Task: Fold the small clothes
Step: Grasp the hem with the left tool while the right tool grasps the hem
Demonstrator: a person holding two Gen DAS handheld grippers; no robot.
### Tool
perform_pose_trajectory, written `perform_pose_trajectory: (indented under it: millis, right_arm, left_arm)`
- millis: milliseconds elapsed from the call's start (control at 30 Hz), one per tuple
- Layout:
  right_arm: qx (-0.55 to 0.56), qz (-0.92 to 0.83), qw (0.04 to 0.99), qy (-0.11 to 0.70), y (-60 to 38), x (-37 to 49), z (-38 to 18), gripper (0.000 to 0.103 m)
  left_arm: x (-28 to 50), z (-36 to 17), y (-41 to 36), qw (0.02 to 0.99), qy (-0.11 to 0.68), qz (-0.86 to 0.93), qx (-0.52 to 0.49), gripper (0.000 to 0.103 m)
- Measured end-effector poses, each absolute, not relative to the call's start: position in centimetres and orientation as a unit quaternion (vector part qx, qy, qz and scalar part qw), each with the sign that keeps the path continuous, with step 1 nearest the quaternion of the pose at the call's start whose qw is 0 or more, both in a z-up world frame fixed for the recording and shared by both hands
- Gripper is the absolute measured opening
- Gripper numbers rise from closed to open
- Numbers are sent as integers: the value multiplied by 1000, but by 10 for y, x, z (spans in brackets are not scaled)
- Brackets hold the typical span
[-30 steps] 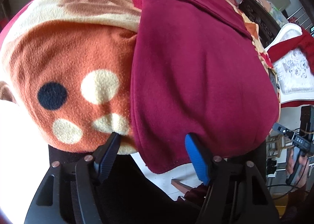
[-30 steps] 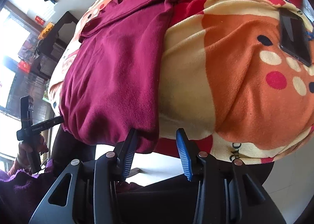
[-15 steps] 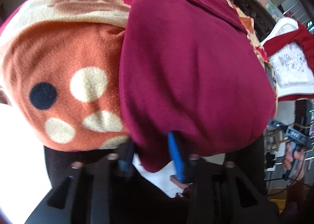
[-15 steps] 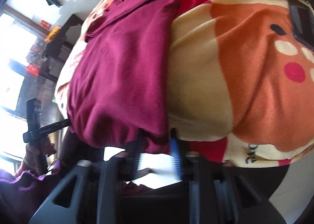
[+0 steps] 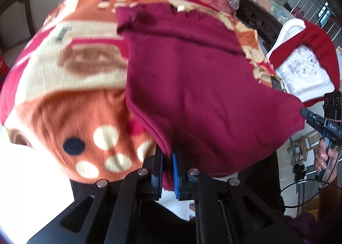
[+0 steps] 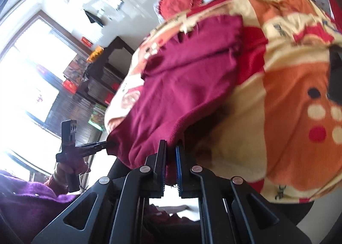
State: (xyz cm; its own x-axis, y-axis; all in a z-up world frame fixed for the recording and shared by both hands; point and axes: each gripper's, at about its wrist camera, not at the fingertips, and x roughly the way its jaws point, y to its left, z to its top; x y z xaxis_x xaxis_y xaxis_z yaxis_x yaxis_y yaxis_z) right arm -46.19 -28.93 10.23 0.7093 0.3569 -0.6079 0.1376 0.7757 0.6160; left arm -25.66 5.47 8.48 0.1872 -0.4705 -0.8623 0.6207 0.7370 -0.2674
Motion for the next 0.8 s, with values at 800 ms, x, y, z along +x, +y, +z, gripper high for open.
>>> perform_pose_trajectory:
  millis: [800]
  right_arm:
    - [316,-23,899,301,-381,-363,134,0]
  left_arm:
    - [-142,140,-28,859,398,-309,90,7]
